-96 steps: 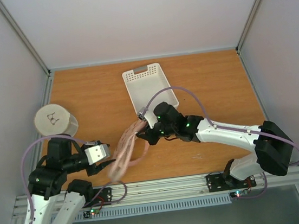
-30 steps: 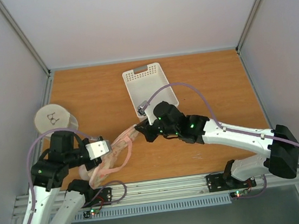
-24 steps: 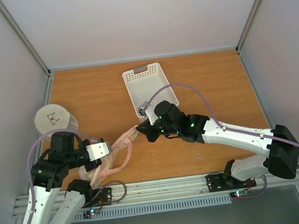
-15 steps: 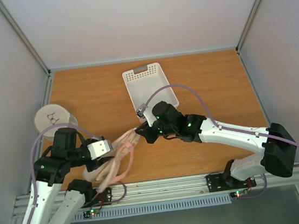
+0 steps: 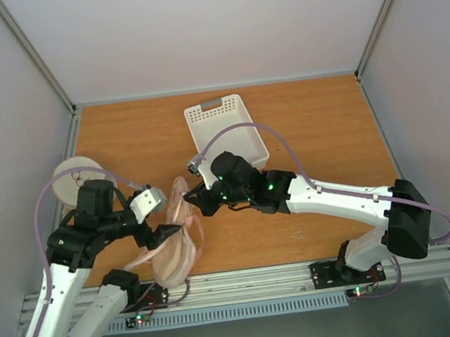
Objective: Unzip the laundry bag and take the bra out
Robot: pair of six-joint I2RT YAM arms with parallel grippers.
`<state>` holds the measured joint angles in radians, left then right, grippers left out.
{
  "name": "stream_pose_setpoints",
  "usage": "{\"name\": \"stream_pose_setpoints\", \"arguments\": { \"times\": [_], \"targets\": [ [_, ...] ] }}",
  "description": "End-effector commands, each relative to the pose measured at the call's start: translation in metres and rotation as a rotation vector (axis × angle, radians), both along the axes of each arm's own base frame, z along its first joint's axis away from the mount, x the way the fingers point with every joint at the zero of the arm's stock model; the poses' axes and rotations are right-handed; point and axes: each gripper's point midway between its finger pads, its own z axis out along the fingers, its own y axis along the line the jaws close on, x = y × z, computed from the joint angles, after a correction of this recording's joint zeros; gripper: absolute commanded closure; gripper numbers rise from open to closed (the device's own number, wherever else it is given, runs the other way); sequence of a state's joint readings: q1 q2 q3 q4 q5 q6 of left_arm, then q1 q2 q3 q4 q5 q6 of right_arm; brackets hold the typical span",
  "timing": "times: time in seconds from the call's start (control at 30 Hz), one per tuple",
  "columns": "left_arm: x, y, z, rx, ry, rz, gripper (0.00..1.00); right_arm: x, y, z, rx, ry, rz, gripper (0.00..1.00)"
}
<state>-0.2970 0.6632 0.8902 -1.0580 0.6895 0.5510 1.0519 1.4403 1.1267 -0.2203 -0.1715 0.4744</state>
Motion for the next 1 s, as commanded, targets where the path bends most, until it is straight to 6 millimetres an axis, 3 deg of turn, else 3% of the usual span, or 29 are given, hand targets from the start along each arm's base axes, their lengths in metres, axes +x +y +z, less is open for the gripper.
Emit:
{"name": "stream_pose_setpoints", "arguments": {
  "times": [0.0,0.23,0.5,0.8,0.87,0.97],
  "targets": [
    [0.031,-0.005,0.014,-0.063,0.035,0.143,0.16,0.005,0.01,0.026,0.082,-0.022,-0.03,0.99],
    [0.054,-0.013,0.007,-0.041,0.069,0.221,0.25,0.002,0.014,0.024,0.089,-0.009,-0.029,0.99],
    [0.057,-0.023,-0.018,0.017,0.113,0.203,0.38,0.001,0.011,0.025,0.107,-0.009,-0.043,0.99],
    [0.047,-0.035,-0.015,-0.016,0.139,0.112,0.92,0.002,0.001,0.018,0.088,-0.014,-0.053,0.99],
    [0.042,-0.036,-0.016,-0.02,0.154,0.088,0.99,0.004,-0.004,0.016,0.083,-0.015,-0.063,0.99],
    [0.038,-0.038,-0.021,-0.019,0.168,0.064,0.99,0.007,-0.011,0.013,0.08,-0.011,-0.077,0.99]
  ]
}}
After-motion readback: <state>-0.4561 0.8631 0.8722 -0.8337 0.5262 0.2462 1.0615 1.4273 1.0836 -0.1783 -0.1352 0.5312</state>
